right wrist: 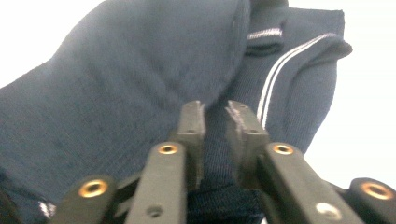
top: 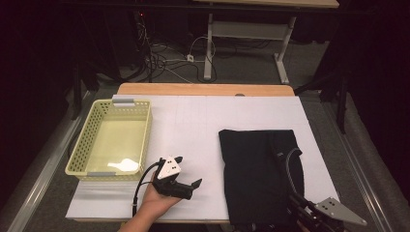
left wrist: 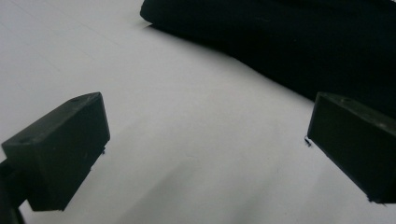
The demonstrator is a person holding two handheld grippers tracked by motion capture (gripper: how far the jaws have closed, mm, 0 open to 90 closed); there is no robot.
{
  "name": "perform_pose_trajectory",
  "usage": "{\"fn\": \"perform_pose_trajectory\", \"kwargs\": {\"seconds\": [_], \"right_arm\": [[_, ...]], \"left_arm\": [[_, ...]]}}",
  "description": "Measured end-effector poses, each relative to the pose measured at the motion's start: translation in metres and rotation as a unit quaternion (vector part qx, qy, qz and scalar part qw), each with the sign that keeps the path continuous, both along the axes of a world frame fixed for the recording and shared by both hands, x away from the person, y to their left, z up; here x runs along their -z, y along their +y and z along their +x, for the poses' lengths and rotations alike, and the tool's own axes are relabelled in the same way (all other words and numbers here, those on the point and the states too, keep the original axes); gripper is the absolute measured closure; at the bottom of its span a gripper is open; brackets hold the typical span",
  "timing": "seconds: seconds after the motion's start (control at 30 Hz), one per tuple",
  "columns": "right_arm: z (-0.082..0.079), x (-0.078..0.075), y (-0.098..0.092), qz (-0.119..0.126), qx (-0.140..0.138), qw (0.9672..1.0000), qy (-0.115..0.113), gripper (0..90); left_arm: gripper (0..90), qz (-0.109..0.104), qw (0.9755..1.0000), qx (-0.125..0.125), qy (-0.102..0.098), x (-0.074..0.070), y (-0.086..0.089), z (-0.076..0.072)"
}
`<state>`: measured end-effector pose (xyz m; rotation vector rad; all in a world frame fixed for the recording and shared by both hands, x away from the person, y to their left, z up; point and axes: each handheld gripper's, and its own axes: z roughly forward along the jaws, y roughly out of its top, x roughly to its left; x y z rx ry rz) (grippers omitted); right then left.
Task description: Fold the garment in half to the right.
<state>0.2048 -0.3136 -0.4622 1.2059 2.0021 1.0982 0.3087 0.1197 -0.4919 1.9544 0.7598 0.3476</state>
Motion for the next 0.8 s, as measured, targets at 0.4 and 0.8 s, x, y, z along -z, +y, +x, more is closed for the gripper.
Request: {"fn": "perform_pose_trajectory", "kwargs": {"seconds": [0.4, 0.8], "right_arm": [[0.072, -0.023, 0.023, 0.005, 0.011, 0.9999, -0.002, 52.9], [0.163, -0.014, 0.053, -0.04, 0.034, 0.9968, 0.06, 44.4]], "left_arm": [[0.0, -0.008, 0.9996, 0.027, 0.005, 0.0, 0.001, 0.001], [0.0, -0.047, 0.9981, 0.041, 0.004, 0.001, 0.009, 0.0]]}}
